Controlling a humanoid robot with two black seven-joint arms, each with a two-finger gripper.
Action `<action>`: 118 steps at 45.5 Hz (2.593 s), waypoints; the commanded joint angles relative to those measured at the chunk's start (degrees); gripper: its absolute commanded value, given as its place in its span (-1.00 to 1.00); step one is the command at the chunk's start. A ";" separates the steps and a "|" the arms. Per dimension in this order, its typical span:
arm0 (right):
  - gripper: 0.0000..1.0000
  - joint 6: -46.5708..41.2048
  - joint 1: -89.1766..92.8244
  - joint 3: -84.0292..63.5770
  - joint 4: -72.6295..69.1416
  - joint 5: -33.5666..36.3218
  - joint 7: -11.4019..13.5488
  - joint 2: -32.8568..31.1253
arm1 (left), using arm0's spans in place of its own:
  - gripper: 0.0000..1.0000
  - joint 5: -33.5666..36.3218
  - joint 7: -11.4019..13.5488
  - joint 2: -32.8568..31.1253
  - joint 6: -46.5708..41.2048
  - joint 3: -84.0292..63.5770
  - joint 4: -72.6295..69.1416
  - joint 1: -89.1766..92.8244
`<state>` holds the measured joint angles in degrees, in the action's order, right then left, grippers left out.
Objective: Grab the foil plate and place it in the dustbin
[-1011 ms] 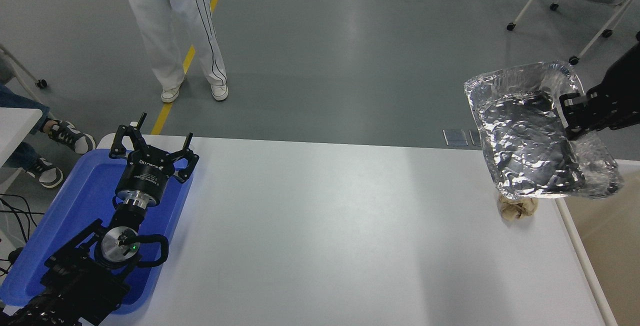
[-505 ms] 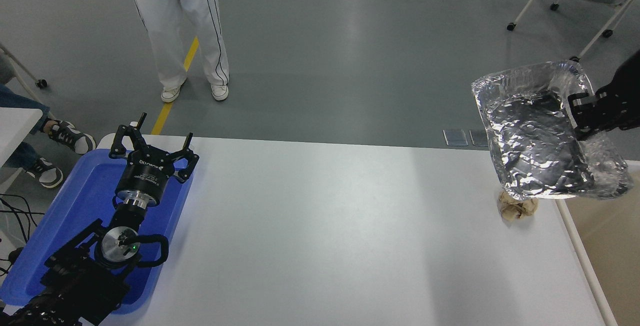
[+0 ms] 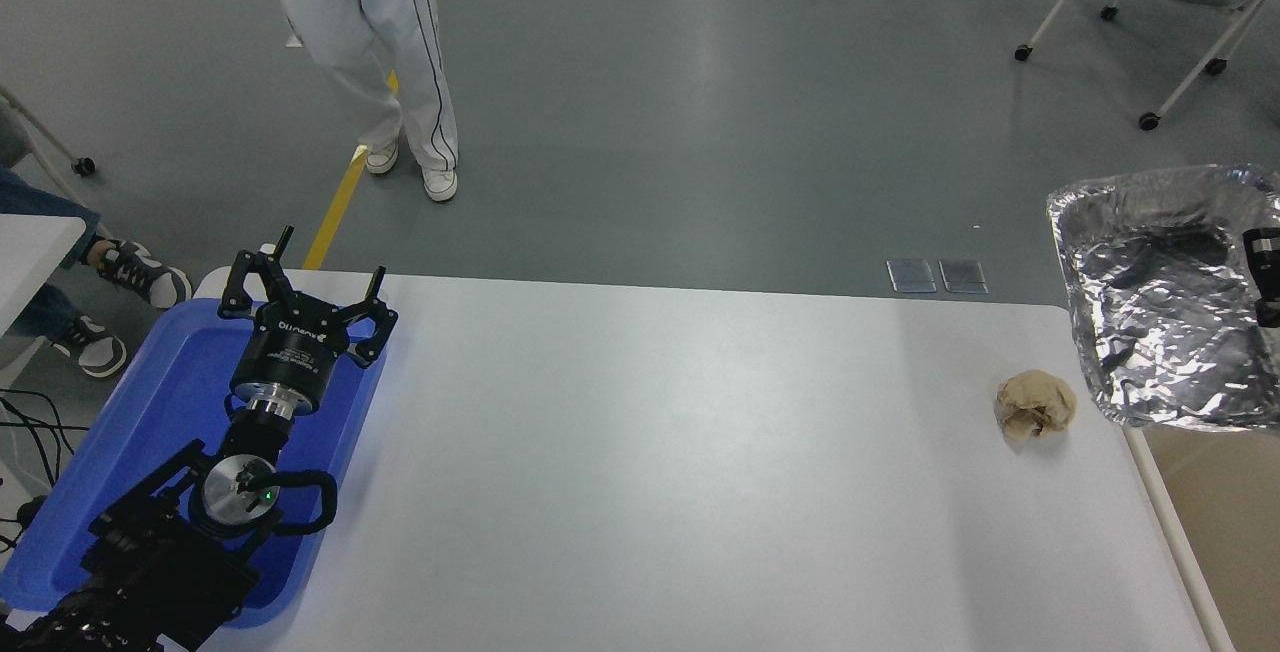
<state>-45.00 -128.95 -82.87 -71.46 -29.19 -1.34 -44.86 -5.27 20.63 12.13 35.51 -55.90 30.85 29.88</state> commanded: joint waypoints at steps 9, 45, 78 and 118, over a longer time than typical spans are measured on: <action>-1.00 0.00 2.74 -5.72 5.36 -3.41 0.02 -7.61 | 1.00 0.00 0.02 0.00 0.00 0.00 0.00 0.00; -1.00 0.00 34.45 18.78 32.59 -6.05 0.11 -14.12 | 1.00 0.00 0.02 0.00 0.00 0.00 0.00 0.00; -1.00 0.00 75.51 43.93 60.91 5.72 0.02 -1.20 | 1.00 0.00 0.02 0.00 0.00 0.00 0.00 0.00; -1.00 40.34 88.35 51.75 61.35 12.85 5.56 5.92 | 1.00 0.00 0.02 0.00 0.00 0.00 0.00 0.00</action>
<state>-14.23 -43.25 -35.62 -10.51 -16.69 1.27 -40.57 -5.27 20.66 12.13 35.51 -55.90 30.85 29.88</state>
